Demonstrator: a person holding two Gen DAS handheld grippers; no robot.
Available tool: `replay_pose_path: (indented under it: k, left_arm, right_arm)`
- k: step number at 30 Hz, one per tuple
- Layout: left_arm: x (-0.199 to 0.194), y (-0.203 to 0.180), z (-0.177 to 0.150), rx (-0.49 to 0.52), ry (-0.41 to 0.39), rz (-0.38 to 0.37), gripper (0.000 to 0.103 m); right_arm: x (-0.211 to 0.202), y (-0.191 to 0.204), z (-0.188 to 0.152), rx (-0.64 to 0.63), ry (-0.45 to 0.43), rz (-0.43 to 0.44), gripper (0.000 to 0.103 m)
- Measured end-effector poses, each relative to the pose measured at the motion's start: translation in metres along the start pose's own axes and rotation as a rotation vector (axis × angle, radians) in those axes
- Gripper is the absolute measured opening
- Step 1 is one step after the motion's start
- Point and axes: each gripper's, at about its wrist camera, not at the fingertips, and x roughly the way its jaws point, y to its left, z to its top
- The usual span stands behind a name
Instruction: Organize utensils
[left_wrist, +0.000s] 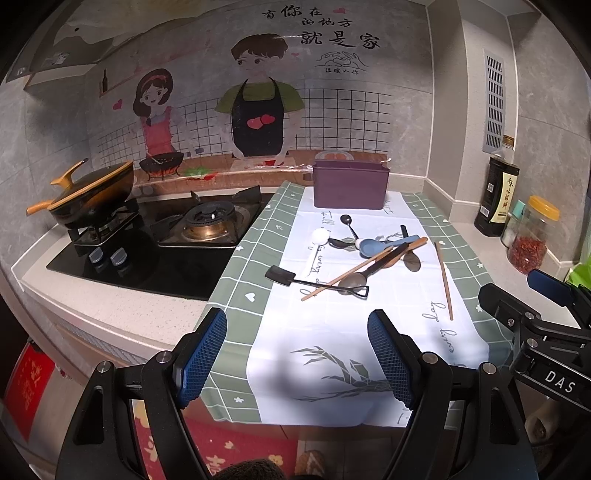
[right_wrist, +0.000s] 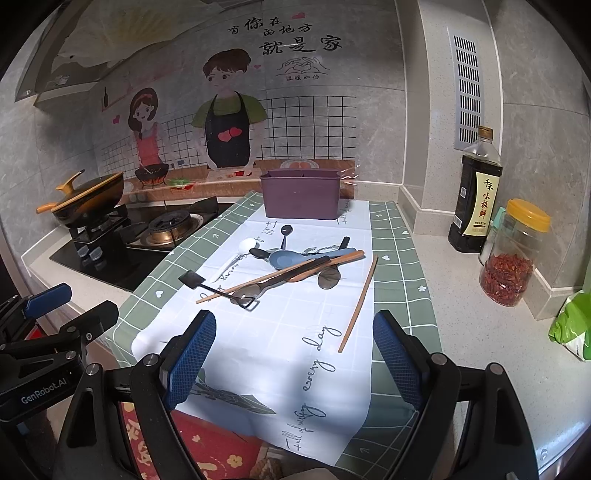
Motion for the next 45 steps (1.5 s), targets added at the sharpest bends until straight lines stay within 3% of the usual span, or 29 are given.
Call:
replay_pose_path:
  k: [22,32,37,45]
  left_arm:
    - [0.001,-0.013,0.001,0.012,0.007,-0.007,0.079]
    - [0.029,-0.001,0.013,-0.016,0.055,-0.018,0.079]
    - [0.047,0.014,0.020,-0.024,0.059,-0.025,0.079]
    - [0.087,0.025,0.038,-0.016,0.108,-0.089,0.079]
  right_arm:
    - [0.002,-0.010,0.000,0.008,0.001,-0.009,0.085]
    - [0.012,-0.014,0.003,0.006,0.016,-0.009,0.083]
    - [0.029,-0.028,0.011,-0.016,0.030,-0.050,0.081]
    - [0.078,-0.062,0.020,-0.001,0.158,-0.091,0.077]
